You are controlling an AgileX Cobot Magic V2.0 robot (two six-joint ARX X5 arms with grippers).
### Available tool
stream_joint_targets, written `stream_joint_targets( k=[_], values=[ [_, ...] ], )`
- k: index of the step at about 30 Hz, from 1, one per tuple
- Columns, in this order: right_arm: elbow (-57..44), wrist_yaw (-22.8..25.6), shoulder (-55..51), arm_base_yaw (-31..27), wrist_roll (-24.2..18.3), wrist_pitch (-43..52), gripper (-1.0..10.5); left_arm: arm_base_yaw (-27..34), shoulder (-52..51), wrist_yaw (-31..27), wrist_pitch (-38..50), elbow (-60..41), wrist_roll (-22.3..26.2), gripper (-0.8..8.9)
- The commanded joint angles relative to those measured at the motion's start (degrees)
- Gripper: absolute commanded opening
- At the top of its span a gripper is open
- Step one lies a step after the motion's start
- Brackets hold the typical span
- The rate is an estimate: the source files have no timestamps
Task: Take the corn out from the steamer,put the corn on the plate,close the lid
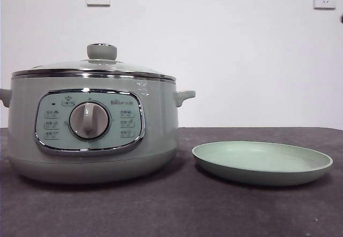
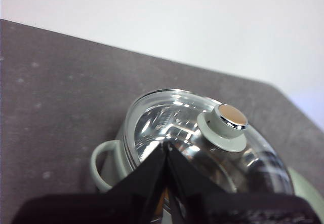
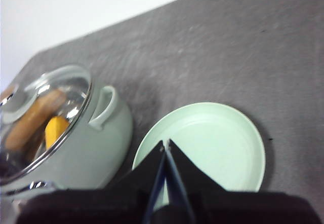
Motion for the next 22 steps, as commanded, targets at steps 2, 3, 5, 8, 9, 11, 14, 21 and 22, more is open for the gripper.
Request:
stream_joint_targets(
  k=[2, 3, 5, 8, 9, 11, 14, 21, 22],
  values=[
    [5.9, -2.6, 6.7, 0.0, -6.6, -3.6, 0.0, 0.1, 6.8, -0.1, -3.5, 6.1, 6.5, -0.07],
    [7.6, -2.8, 8.5, 0.0, -8.1, -5.0, 0.0, 0.1, 8.5, -0.1, -4.7, 7.7, 7.3, -0.08],
    [10.4, -2.8, 11.4, 0.0, -10.3, -7.5, 0.0, 0.1, 11.5, 0.1, -6.3, 10.4, 8.1, -0.06],
    [14.0, -2.8, 14.7, 0.0, -13.1, -10.7, 0.0, 0.1, 14.5, 2.1, -6.0, 12.9, 8.0, -0.04],
    [14.9, -2.6, 15.5, 0.0, -13.5, -11.3, 0.0, 0.1, 15.2, 3.0, -5.7, 13.4, 7.6, -0.04],
    [16.0, -2.6, 16.6, 0.0, -13.7, -11.6, 0.2, 0.1, 16.1, 3.5, -4.2, 13.5, 5.3, -0.04],
    [16.6, -2.6, 17.3, 0.0, -13.6, -11.2, 1.4, 0.1, 17.0, 3.5, -4.0, 13.5, 2.9, 0.01],
    [16.6, -2.5, 17.4, 0.0, -13.6, -10.9, 2.4, -0.6, 20.0, 8.8, -2.0, 13.6, 3.1, 3.46],
    [16.6, -2.5, 17.4, 0.0, -13.6, -10.9, 2.4, -0.9, 20.5, 9.6, -1.6, 13.6, 3.1, 3.46]
  ],
)
